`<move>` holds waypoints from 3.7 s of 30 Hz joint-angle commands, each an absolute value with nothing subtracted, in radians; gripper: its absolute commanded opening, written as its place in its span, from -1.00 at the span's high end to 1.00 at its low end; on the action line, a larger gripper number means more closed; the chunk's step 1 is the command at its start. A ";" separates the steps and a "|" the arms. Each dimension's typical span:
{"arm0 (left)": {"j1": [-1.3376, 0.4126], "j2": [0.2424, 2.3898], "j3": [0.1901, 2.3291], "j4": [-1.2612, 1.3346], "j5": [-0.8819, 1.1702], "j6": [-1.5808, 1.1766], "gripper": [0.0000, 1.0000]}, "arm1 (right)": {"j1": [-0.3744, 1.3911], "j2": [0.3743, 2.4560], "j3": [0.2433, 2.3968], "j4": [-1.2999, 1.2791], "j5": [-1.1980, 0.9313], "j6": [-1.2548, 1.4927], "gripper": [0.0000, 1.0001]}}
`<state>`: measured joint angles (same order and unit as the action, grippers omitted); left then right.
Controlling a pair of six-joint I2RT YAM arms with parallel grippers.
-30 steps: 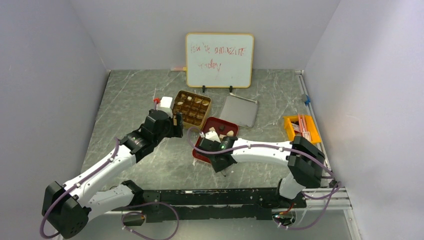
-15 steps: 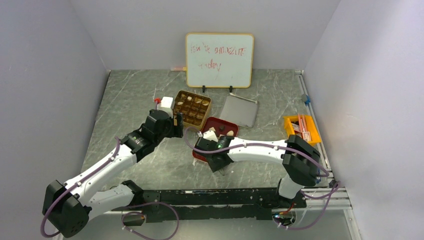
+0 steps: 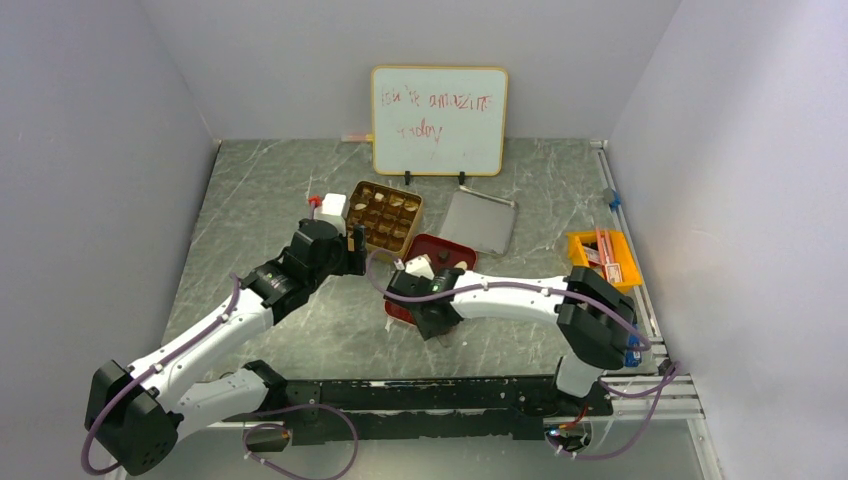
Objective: Pack the chocolate
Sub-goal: Pick up the fake chocolate from the plate, then place the fake chocolate in the packing box.
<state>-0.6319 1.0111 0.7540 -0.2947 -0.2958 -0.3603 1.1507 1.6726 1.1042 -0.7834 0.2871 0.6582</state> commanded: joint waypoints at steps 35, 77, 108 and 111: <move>-0.636 1.010 0.802 -0.255 -0.372 -0.341 -0.66 | 1.072 1.619 1.284 -0.852 0.326 0.594 0.74; -0.634 0.970 0.817 -0.279 -0.406 -0.335 -0.68 | 0.821 1.937 1.719 -0.833 0.248 0.386 0.67; -0.635 0.983 0.828 -0.287 -0.403 -0.339 -0.68 | 0.776 1.962 1.686 -0.793 0.217 0.374 0.37; -0.634 0.983 0.827 -0.287 -0.401 -0.342 -0.68 | 0.775 1.952 1.679 -0.781 0.217 0.370 0.37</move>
<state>-0.6319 0.9882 0.7898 -0.2974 -0.3908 -0.3424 0.7818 1.9713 1.6783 -0.8276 0.2207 0.3843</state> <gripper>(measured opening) 0.840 0.324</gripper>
